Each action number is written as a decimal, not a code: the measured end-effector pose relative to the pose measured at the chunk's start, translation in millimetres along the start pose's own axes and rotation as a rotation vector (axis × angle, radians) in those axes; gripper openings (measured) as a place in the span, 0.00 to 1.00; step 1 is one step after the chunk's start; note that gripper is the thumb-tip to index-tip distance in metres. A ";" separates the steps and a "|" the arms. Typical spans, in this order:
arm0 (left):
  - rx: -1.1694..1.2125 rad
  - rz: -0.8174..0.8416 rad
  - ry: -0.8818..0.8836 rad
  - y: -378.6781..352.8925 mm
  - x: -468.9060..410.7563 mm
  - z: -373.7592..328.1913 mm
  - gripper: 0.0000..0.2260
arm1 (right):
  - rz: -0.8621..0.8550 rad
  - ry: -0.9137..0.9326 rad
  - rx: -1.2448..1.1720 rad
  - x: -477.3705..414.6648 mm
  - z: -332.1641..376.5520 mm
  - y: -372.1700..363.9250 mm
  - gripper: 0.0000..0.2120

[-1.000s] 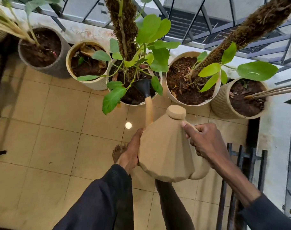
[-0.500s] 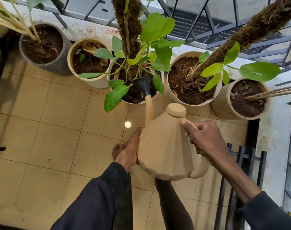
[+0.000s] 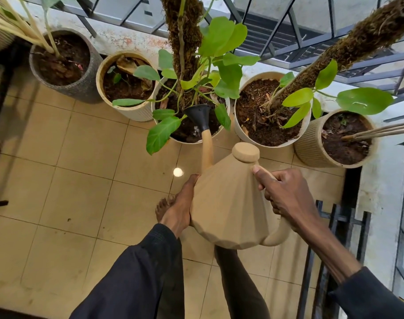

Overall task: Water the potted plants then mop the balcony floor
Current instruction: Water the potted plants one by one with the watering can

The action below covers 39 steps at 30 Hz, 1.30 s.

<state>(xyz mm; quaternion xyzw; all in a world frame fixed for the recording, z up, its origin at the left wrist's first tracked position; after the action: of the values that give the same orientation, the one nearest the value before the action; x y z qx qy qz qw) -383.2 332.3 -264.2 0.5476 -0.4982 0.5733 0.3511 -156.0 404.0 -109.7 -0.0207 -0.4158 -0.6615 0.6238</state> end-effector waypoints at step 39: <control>0.121 -0.115 -0.330 20.4 22.9 -5.6 0.24 | -0.009 0.220 -0.179 24.2 -30.6 1.9 0.27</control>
<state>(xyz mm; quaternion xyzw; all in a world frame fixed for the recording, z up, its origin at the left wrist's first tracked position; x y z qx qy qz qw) -407.6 329.1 -245.0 0.6817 -0.4815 0.4838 0.2633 -144.8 367.0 -115.5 -0.0018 -0.2844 -0.6971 0.6581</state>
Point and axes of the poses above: each hand's wrist, its own x-axis away from the middle knuckle, its own y-axis out of the back of the hand, z = x × y, the point moved 10 cm from there along -x, towards the middle knuckle, and after that the axes turned 6 degrees about y, right-handed, at the moved point
